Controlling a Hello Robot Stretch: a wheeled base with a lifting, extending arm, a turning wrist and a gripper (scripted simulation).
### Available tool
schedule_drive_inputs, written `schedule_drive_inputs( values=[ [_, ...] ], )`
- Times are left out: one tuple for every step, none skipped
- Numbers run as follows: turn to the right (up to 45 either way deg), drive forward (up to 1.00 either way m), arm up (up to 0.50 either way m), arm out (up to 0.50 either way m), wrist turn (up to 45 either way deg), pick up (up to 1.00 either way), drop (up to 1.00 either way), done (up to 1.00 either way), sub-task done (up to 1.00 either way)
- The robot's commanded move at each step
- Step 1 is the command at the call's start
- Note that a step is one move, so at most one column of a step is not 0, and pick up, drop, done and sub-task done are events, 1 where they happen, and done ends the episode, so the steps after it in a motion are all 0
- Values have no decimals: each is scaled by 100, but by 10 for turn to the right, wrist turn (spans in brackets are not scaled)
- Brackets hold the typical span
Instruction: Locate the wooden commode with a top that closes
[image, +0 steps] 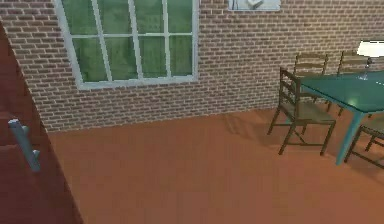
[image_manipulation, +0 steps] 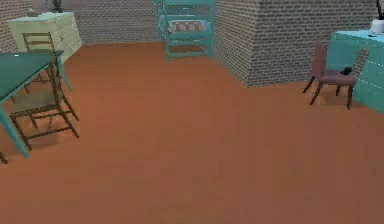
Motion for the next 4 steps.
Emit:
schedule_drive_inputs(
  values=[
    [-450, 0, 0, 0, 0, 0, 0, 0, 0],
    [-450, 0, 0, 0, 0, 0, 0, 0, 0],
    [-90, 0, 0, 0, 0, 0, 0, 0, 0],
    [0, 25, 0, 0, 0, 0, 0, 0, 0]
  ],
)
